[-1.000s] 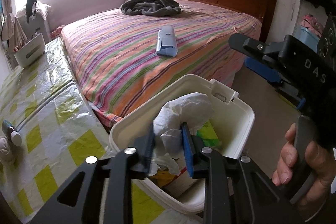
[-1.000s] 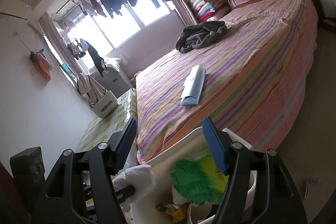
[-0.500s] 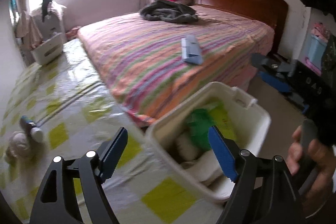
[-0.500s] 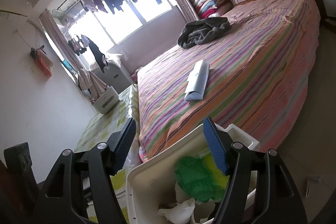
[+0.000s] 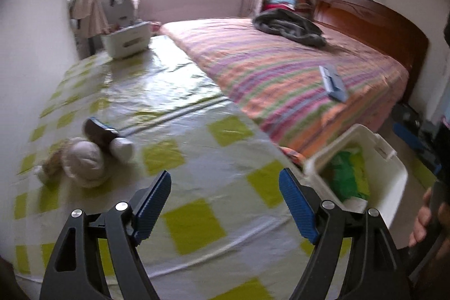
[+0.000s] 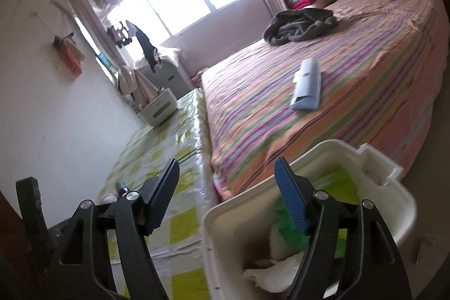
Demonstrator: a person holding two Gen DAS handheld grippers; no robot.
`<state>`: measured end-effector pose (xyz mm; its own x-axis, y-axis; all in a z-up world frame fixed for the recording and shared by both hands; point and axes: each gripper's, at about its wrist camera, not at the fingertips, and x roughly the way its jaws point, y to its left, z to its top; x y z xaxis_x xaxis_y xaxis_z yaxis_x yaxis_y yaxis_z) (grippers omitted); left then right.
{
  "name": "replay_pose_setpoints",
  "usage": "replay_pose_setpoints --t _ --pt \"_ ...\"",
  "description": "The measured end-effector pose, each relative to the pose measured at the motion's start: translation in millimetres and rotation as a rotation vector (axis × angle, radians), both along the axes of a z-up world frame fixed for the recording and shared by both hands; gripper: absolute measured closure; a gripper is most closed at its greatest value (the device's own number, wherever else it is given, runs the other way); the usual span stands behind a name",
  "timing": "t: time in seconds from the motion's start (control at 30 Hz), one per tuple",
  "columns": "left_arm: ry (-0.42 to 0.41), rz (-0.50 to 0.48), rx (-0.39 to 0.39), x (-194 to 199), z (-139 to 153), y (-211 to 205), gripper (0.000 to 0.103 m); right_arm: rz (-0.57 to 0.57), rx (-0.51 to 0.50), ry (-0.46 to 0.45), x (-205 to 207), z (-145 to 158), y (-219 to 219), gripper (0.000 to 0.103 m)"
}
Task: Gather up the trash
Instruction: 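Move both open tools back to the remaining trash on the table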
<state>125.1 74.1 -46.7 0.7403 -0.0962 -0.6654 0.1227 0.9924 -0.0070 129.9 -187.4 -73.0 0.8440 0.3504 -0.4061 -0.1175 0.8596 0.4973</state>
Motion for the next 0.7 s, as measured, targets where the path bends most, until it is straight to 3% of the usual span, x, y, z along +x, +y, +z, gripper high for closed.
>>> replay_pose_setpoints --t 0.47,0.7 --pt "0.048 0.186 -0.052 -3 -9 100 0.026 0.157 -0.039 0.050 13 -7 80 0.033" --pt "0.071 0.315 -0.170 8 -12 155 0.026 0.258 -0.082 0.042 29 3 134 0.032"
